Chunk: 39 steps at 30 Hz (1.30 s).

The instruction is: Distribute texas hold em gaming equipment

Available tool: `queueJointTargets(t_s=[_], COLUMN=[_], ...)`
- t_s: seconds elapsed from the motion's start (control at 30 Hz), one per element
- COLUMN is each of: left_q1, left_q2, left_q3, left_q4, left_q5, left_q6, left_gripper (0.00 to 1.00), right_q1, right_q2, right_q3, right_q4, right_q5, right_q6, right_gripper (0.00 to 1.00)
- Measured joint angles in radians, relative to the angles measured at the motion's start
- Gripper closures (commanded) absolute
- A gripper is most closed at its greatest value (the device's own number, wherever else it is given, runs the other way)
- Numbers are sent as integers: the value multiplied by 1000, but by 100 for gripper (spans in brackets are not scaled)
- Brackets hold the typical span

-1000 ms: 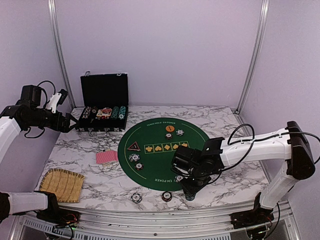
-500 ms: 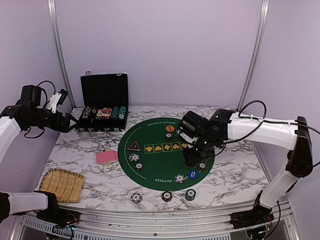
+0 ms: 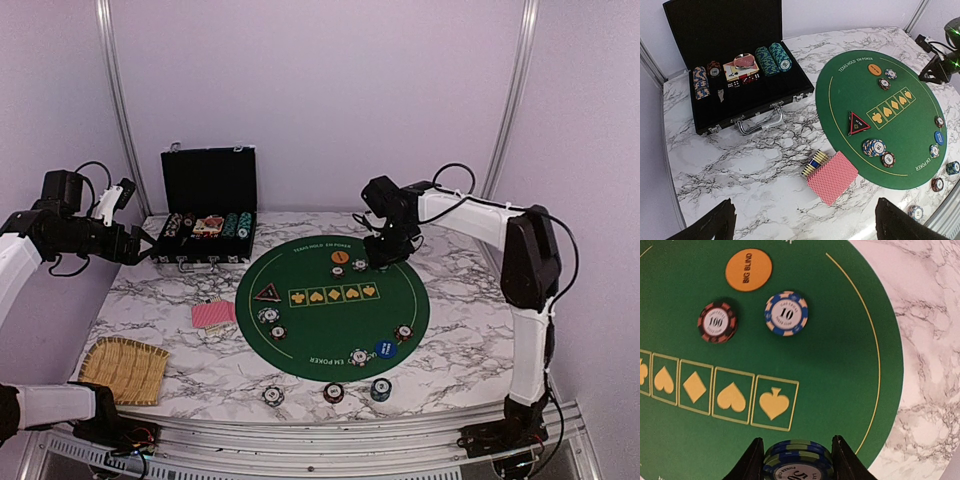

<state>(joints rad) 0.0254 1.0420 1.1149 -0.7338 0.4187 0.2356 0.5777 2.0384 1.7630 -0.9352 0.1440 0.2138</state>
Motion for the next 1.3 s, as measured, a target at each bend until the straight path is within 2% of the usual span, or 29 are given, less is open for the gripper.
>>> queueJointTargets(t_s=[0.23, 0.4, 0.87, 1.1, 1.17, 1.3], left_q1=[0, 0, 0, 0, 0, 0], left_q2=[0, 0, 17, 19, 19, 19], left_q3=[0, 0, 0, 0, 0, 0], left_q4=[0, -1, -2, -2, -2, -2], left_q5=[0, 0, 0, -1, 0, 0], left_q6=[0, 4, 16, 19, 19, 19], left_gripper=[1, 1, 1, 1, 1, 1], right_q1=[-84, -129, -169, -172, -172, -175], right_q2=[281, 390, 479, 484, 484, 484], right_q3=[296, 417, 466, 471, 472, 473], right_q4=[14, 10, 26, 30, 32, 37], right_q5=[0, -4, -39, -53, -53, -53], right_q6=[-32, -34, -35, -32, -31, -32], right_gripper=[78, 78, 74, 43, 31, 27])
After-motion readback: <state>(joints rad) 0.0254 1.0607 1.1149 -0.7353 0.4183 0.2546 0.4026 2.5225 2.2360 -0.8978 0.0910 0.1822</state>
